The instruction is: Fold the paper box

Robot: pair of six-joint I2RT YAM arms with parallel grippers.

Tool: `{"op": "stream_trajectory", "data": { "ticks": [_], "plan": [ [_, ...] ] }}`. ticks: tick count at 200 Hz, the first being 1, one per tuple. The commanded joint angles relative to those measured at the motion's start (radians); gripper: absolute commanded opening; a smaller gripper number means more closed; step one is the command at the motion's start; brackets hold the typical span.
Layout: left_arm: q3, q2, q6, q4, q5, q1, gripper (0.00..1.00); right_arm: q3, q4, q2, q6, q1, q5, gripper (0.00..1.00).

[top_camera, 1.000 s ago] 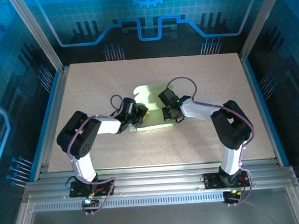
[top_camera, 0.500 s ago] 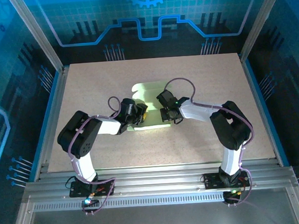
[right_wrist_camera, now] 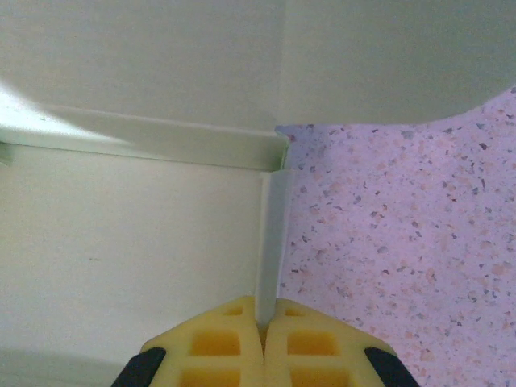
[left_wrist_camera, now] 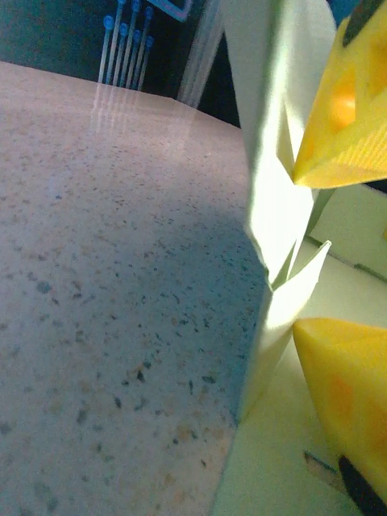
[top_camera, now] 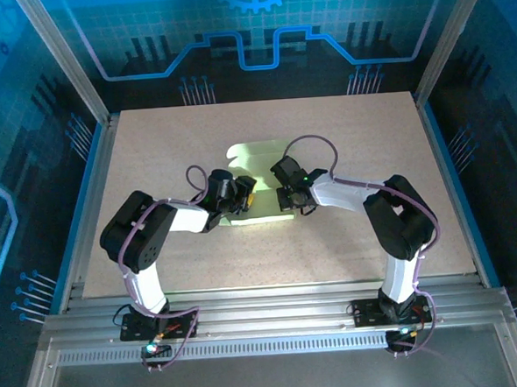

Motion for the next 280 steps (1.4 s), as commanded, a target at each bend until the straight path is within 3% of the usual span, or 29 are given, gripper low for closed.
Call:
{"op": "stream_trajectory", "data": {
  "ticks": [1,27,38,92,140,199,215,241,255,280],
  "plan": [
    [0.033,-0.064,0.175,-0.097,-0.002,0.012,0.54,-0.049,-0.079,0.035,-0.014,0.024,-0.099,0.0],
    [-0.013,-0.141,0.216,-0.149,-0.034,0.019,0.55,-0.035,-0.085,0.04,-0.016,0.016,-0.095,0.0],
    [-0.027,-0.161,0.25,-0.148,-0.015,0.024,0.61,-0.029,-0.086,0.044,-0.02,0.008,-0.101,0.0],
    [-0.111,-0.289,0.584,-0.175,0.027,0.031,0.82,-0.019,-0.081,0.023,-0.074,-0.041,-0.143,0.0],
    [-0.148,-0.451,0.939,-0.351,0.034,0.045,0.84,0.0,-0.099,0.019,-0.126,-0.07,-0.166,0.0],
    [-0.301,-0.712,1.199,-0.332,0.167,0.191,0.88,0.031,-0.144,-0.009,-0.265,-0.141,-0.286,0.0],
    [-0.322,-0.733,1.234,-0.311,0.191,0.236,0.92,0.042,-0.162,-0.012,-0.275,-0.162,-0.279,0.0],
    [-0.286,-0.699,1.196,-0.383,0.209,0.275,0.9,0.038,-0.173,-0.03,-0.211,-0.196,-0.218,0.0],
    [-0.29,-0.691,1.111,-0.374,0.208,0.269,0.86,0.037,-0.184,-0.034,-0.155,-0.211,-0.178,0.0],
    [-0.302,-0.736,0.868,-0.447,0.076,0.218,0.78,0.042,-0.204,-0.034,-0.08,-0.217,-0.088,0.0]
  ]
}}
